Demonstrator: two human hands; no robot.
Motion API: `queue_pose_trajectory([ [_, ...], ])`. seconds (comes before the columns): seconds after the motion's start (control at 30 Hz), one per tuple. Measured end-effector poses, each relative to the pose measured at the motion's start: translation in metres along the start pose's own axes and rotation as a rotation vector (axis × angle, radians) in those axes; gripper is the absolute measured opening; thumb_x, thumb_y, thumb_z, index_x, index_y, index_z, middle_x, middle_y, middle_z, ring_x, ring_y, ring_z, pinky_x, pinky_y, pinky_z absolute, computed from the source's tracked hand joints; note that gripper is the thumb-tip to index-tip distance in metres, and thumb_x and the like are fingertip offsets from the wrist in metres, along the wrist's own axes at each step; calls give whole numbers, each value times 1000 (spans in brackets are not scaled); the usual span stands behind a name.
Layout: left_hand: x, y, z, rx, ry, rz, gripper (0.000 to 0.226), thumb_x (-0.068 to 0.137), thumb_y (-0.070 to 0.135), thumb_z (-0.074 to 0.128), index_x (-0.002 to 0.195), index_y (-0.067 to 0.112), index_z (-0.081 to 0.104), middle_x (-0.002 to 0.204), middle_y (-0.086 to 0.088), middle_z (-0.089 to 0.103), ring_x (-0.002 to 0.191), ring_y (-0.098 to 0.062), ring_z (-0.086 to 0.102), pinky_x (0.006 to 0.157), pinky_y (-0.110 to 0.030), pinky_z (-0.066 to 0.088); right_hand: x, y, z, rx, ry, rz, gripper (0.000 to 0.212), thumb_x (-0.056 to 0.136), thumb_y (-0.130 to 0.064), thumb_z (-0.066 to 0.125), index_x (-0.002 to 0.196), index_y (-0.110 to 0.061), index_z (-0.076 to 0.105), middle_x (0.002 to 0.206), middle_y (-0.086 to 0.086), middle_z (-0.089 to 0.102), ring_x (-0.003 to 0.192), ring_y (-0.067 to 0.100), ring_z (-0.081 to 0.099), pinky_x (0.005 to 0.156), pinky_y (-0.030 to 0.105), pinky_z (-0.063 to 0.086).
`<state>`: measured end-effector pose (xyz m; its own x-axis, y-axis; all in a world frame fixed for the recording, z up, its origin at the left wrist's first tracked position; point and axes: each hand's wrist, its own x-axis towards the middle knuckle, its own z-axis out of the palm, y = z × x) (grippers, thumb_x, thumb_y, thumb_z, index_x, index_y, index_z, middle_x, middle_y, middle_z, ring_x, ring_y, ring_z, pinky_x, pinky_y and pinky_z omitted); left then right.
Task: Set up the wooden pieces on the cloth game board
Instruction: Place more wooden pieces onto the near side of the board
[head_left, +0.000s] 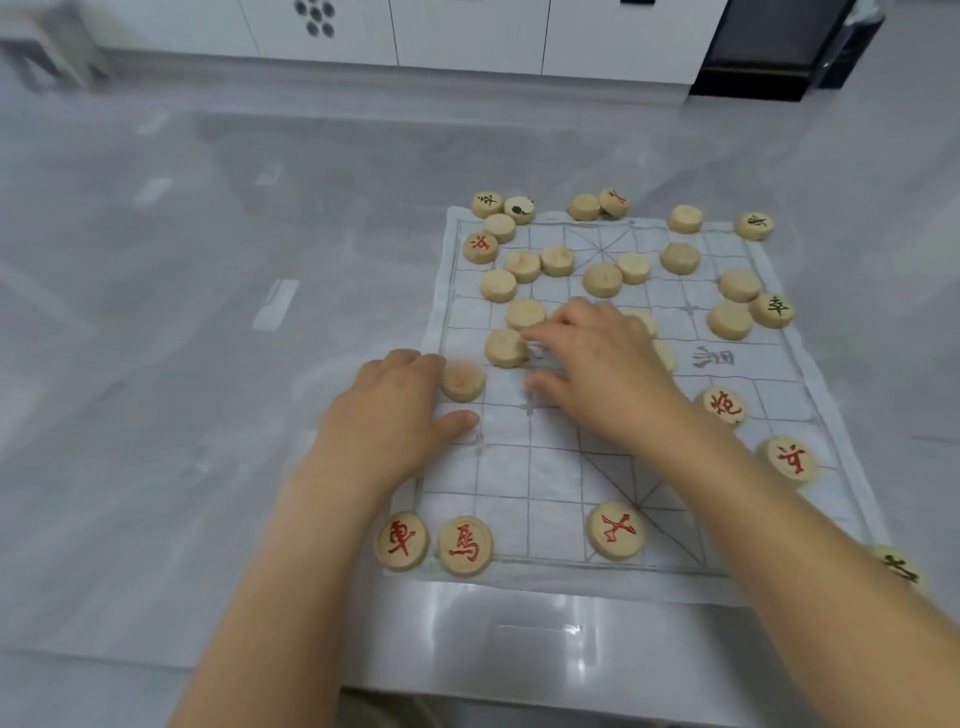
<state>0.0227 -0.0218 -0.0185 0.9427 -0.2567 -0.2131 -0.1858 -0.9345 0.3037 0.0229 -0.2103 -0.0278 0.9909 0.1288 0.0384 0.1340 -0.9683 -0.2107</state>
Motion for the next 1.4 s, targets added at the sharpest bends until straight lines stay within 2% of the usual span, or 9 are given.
queue_pose_trajectory([
  [0.13, 1, -3, 1, 4, 14, -29, 54, 83, 50, 56, 127, 21, 46, 135, -1, 44, 123, -23, 40, 94, -37, 39, 27, -22, 9, -224, -57, -125, 52, 89, -18, 44, 138, -32, 32, 125, 5, 36, 114, 28, 35, 90, 39, 27],
  [0.33, 2, -4, 0, -9, 18, -23, 54, 84, 51, 55, 127, 21, 47, 134, 0, 44, 122, -23, 40, 91, -37, 39, 35, -19, 12, -334, -76, -108, 31, 88, -22, 53, 118, -19, 48, 120, 5, 45, 110, 27, 37, 81, 36, 25],
  [0.47, 2, -2, 0, -15, 19, -10, 52, 84, 50, 56, 127, 22, 47, 133, 0, 45, 122, -23, 40, 91, -37, 39, 7, -16, -7, 432, -48, 36, 32, 89, -27, 58, 120, -25, 53, 113, -7, 55, 101, 16, 53, 92, 32, 41],
  [0.6, 0, 0, 1, -13, 18, 11, 54, 83, 50, 57, 127, 20, 47, 135, 0, 44, 123, -22, 39, 92, -36, 40, -26, -9, -17, 1203, -67, 85, 34, 88, -8, 55, 120, -19, 57, 115, -5, 64, 93, 1, 61, 74, 12, 47],
  [0.73, 0, 2, 2, -10, 7, 18, 56, 83, 50, 57, 129, 21, 46, 136, 0, 43, 124, -22, 39, 92, -36, 39, -40, -2, -15, 1495, -111, 102, 41, 77, -26, 58, 118, -26, 59, 116, 1, 66, 103, 15, 64, 68, 17, 43],
  [0.93, 0, 4, 1, -1, 0, 17, 57, 83, 50, 57, 130, 21, 45, 138, 0, 42, 125, -22, 39, 93, -35, 39, -47, -5, -18, 1684, -135, 129, 38, 78, -17, 55, 116, -21, 56, 116, 5, 65, 101, 27, 67, 65, 19, 48],
  [1.13, 1, 4, 3, -8, 0, 25, 55, 83, 50, 57, 128, 20, 46, 135, 0, 45, 123, -22, 40, 92, -36, 40, -52, 3, -14, 1565, -45, 195, 38, 70, -24, 67, 107, -23, 60, 100, 0, 68, 99, 25, 68, 72, 22, 53],
  [1.23, 1, 3, 3, -11, -2, 30, 55, 83, 49, 58, 128, 20, 46, 134, 0, 45, 123, -22, 41, 93, -36, 40, -51, 12, -5, 1095, 110, 316, 25, 73, -20, 75, 91, -31, 61, 99, -9, 66, 92, 9, 66, 83, 31, 52],
  [1.4, 8, 3, 5, -19, 21, 3, 54, 83, 45, 59, 128, 19, 45, 132, -2, 48, 121, -24, 42, 87, -35, 39, -48, 1, 0, 585, 124, 295, 19, 73, -33, 75, 82, -30, 59, 81, -21, 58, 76, -4, 52, 63, 10, 37],
])
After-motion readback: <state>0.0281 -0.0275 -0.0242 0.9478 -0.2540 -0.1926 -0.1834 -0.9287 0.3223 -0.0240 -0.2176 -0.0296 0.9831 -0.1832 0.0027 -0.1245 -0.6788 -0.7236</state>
